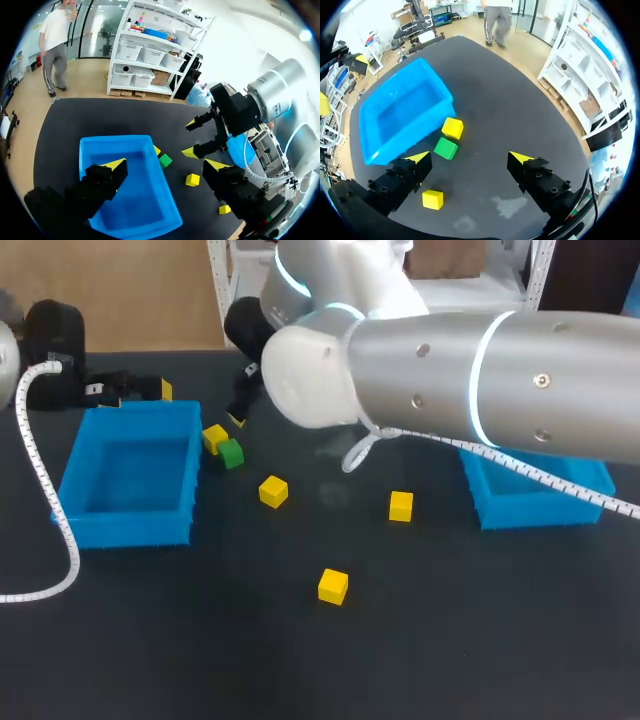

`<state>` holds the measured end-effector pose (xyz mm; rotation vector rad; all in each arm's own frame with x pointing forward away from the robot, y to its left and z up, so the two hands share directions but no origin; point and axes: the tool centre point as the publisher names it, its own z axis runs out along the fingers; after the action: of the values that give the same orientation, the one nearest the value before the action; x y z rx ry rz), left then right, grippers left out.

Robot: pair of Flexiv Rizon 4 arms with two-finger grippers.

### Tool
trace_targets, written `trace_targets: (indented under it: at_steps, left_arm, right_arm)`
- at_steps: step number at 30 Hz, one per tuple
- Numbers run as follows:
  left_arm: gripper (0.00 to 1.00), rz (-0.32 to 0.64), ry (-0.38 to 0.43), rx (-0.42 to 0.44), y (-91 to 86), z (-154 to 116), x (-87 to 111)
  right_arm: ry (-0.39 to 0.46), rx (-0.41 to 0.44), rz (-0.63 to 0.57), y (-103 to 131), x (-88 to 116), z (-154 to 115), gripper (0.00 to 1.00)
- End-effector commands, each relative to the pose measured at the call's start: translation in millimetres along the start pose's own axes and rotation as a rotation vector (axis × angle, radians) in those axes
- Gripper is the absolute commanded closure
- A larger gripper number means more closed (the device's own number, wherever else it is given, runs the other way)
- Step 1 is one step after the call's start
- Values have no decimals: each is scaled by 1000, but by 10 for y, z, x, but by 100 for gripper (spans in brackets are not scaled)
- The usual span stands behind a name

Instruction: Put the green cubes in the right bin and the yellow cubes in the left bin.

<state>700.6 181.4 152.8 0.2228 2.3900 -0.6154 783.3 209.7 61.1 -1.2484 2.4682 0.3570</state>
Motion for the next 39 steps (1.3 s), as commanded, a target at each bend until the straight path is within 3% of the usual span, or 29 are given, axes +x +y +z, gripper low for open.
trace_targets:
  at_steps: [1,39]
  left_arm:
    - [0,2,-7,12,25,-5,17]
    - [0,2,-7,12,25,-5,17]
  right_arm:
    - [-42,22,-9,88,103,39,0]
    - [-87,72,40,208,71,652,0]
